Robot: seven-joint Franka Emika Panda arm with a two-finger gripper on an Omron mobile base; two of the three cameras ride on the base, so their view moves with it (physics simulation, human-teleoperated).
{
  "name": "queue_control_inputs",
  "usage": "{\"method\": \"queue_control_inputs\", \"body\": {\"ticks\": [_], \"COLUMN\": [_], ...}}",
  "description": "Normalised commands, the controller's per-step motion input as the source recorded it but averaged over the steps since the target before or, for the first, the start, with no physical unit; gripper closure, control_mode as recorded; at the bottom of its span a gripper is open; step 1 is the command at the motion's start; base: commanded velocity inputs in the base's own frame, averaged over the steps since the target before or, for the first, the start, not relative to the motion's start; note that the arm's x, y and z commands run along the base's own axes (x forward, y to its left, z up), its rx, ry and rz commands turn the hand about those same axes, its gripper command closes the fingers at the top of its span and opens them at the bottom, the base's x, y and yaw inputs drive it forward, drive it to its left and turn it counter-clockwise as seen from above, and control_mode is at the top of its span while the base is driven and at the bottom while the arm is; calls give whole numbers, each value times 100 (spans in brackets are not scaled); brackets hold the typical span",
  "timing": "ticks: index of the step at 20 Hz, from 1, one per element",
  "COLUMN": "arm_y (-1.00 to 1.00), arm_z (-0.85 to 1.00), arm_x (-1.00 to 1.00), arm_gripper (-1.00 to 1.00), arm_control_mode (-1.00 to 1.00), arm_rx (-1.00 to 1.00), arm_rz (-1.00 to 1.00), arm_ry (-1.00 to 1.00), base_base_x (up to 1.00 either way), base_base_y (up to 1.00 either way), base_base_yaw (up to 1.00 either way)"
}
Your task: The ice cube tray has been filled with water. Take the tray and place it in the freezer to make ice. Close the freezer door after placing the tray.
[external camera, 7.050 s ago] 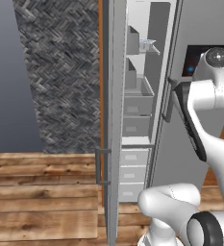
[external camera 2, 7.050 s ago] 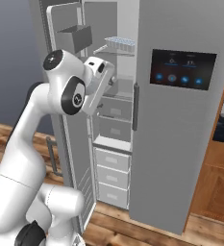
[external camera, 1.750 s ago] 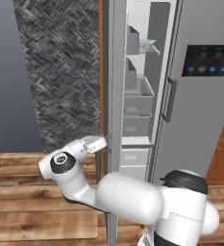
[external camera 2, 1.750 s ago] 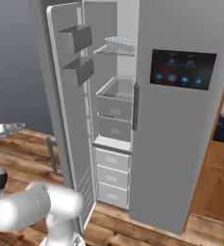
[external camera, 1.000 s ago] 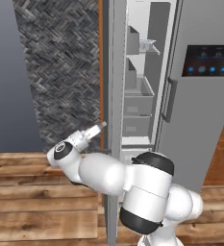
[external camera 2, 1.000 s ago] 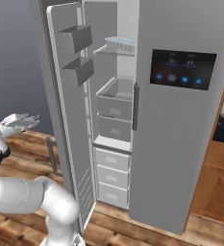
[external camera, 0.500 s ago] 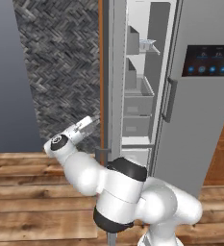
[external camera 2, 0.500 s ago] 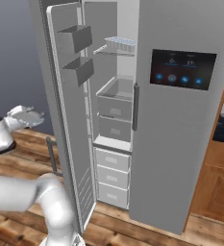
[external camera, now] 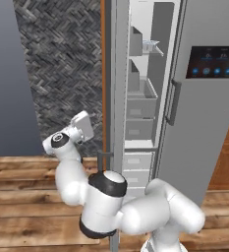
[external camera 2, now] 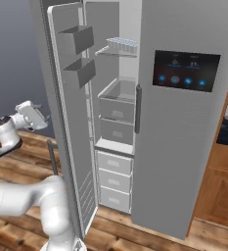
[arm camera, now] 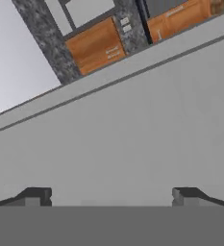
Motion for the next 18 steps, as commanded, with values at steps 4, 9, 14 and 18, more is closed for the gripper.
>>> {"method": "queue_control_inputs", "body": {"ticks": [4,9,14,18], "arm_y": [27,23,4,0], "arm_z": [-37,-28,-7,-11], "arm_x": [4,11,14,36], "arm_gripper": [-100,-100,-100,-100], "arm_control_mode": [-100,-100,-100,-100], "arm_rx": [0,2,11,14], "arm_rz": [0,3,9,10], "arm_ry": [34,38,38,35], "base_base_x": [0,0,0,0], "base_base_y": [0,0,0,0], "base_base_yaw": [0,0,0,0]}}
